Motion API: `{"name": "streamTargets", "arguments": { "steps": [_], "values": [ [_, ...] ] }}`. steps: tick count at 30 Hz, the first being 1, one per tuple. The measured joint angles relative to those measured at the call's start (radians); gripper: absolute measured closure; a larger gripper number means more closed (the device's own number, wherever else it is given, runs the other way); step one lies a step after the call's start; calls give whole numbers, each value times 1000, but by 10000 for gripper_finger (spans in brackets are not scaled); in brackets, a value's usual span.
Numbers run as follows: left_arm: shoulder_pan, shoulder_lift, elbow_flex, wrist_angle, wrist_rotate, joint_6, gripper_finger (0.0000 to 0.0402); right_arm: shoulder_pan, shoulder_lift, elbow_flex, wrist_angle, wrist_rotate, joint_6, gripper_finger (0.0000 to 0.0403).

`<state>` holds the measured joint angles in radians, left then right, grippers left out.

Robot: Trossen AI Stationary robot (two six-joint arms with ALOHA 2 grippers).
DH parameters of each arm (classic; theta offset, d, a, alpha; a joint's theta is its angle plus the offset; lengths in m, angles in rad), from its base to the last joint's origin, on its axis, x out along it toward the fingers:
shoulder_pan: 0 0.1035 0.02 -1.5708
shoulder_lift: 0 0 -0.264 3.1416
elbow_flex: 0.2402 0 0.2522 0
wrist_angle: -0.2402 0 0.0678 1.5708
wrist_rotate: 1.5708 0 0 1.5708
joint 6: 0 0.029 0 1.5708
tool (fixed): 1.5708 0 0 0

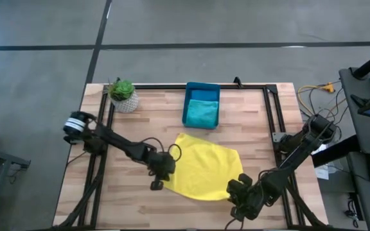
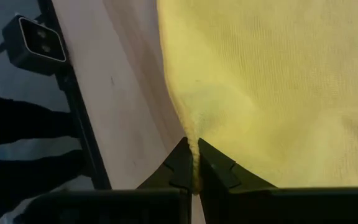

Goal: Fold microfiber towels
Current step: Fold the yellow microfiber cloth

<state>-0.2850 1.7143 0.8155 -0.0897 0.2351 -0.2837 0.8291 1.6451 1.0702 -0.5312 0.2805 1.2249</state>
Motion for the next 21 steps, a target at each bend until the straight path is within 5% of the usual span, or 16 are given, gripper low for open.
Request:
{"name": "streamTargets", "arguments": {
  "steps": [15, 21],
  "values": [
    [-69, -3, 1, -41, 61, -263, 401, 23, -11, 1, 24, -71, 18, 393],
    [-70, -13, -4, -42, 61, -313, 402, 38, -61, 1, 114, -107, -5, 344]
  ]
}}
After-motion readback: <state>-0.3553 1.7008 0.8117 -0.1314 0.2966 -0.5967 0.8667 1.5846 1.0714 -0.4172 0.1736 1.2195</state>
